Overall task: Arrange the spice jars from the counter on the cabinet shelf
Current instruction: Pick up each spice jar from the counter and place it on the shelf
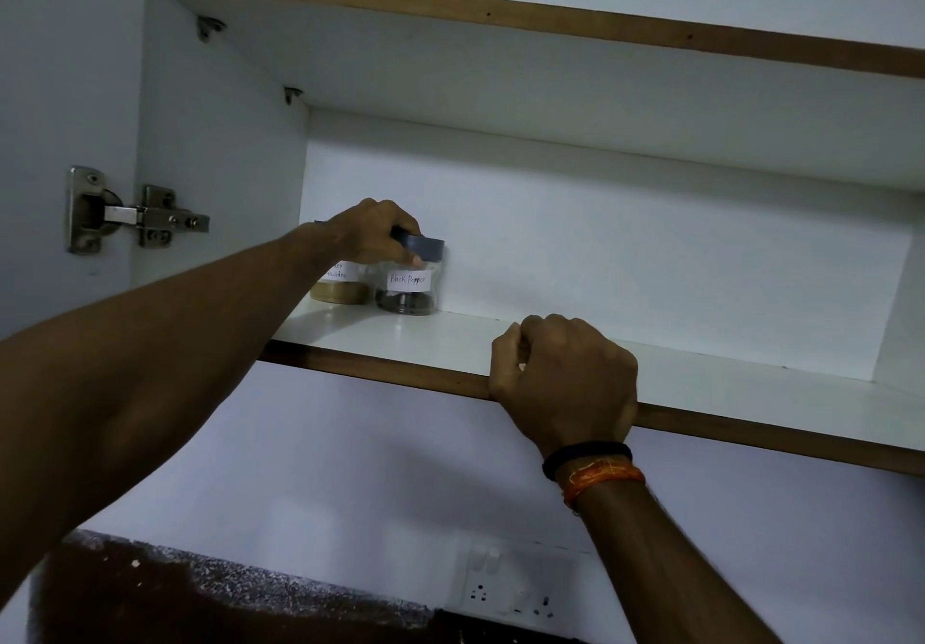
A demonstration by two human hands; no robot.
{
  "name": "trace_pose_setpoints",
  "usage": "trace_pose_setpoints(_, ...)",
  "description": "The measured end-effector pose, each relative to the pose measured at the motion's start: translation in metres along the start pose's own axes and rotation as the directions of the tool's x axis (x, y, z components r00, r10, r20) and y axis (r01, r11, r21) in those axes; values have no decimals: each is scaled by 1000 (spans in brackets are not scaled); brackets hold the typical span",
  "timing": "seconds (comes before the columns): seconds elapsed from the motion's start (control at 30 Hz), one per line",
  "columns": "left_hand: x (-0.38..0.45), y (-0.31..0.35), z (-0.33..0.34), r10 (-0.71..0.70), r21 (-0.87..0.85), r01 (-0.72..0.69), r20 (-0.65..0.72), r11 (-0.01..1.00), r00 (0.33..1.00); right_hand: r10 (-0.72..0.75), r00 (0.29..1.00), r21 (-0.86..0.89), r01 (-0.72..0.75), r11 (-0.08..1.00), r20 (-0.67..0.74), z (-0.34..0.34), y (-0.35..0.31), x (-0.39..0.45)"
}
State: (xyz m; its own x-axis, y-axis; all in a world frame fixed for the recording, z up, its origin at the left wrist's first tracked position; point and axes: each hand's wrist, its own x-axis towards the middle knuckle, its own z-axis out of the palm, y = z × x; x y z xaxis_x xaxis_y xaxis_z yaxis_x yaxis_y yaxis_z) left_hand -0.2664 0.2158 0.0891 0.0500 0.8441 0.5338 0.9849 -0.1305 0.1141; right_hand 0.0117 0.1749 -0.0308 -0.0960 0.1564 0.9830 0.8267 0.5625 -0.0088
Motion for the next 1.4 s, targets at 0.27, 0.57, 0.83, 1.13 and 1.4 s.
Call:
trace_pose_setpoints(0.27, -1, -5, 0, -16, -27, 15, -17, 1000, 1000, -4, 1000, -13, 4, 1000, 6, 2, 0, 0)
trace_pose_setpoints(0.57, -18, 3, 2, -127, -95, 116, -119, 989, 985, 8, 998, -45, -5, 999, 60, -1, -1, 2)
trace_pose_setpoints(0.83, -66, 34, -11, -100, -105, 87, -122, 991, 988, 60, 969, -115, -34, 993, 239, -8, -3, 6)
trace_pose_setpoints(1.13, -164, 69, -11, -12, -125, 12, 1, 992, 1000, -54, 958, -163, 103, 981, 280, -22, -11, -24)
trace_pose_setpoints(1.4, -243, 100, 23, 35, -126, -50, -123, 991, 992, -63, 948, -6, 69, 998, 312, -43, -41, -68)
